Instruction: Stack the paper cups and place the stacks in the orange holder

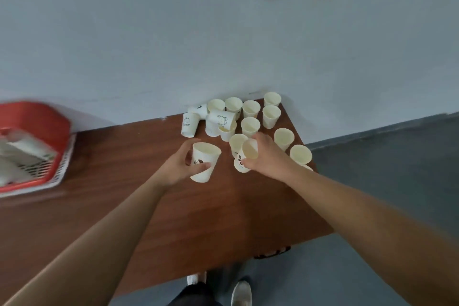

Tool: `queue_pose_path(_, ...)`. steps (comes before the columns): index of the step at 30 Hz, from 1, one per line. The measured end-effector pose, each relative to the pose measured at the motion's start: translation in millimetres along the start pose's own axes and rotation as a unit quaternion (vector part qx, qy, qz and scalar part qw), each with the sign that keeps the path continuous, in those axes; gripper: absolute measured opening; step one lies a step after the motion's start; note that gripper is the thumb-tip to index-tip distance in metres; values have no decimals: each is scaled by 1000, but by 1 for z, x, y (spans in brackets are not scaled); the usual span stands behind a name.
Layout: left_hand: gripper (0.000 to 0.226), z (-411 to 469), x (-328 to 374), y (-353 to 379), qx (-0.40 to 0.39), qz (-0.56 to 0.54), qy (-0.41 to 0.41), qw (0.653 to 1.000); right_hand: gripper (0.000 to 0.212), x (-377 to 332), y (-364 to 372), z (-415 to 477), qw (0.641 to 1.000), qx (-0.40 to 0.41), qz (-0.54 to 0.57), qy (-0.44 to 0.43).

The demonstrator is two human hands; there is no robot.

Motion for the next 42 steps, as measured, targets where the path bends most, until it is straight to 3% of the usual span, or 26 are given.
queue_pose_path(4, 57, -41, -24, -89, 124, -40, -36, 991, 70, -83, 31, 16, 997, -26, -4, -69)
queue_pose_path(9, 66, -97, -64, -197, 243, -43, -50, 968, 73, -191, 86, 20, 987, -64, 2, -149)
queue_pose_path(12, 74, -130, -97, -255, 288, -45, -66, 954, 73, -255, 122, 19, 979, -84, 9, -186)
queue_pose_path(20, 67, -169, -202, -381, 382, -39, -110, 917, 72, -397, 230, 24, 970, -105, 11, -217)
queue_pose_path(28, 77, -122, -273, -438, 334, -37, -103, 936, 55, -482, 300, 64, 980, -58, 97, -164)
queue_pose_path(36, 70, -91, -302, -459, 273, 39, -42, 960, 52, -499, 356, 82, 975, -73, 174, -115)
queue_pose_path(39, 73, -87, -304, -466, 261, 21, -18, 965, 60, -499, 389, 80, 971, -139, 170, -93)
queue_pose_path(42, 65, -86, -307, -472, 247, -23, -19, 969, 58, -497, 425, 74, 941, -253, 225, 0)
Point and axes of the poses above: each hand's wrist, its own z-axis towards the middle knuckle, its own y-axis out of the palm, x = y × z, the point moved 9 cm from there along z, towards the middle knuckle, and after that the axes turned 9 degrees about x, right-handed, at the moved point
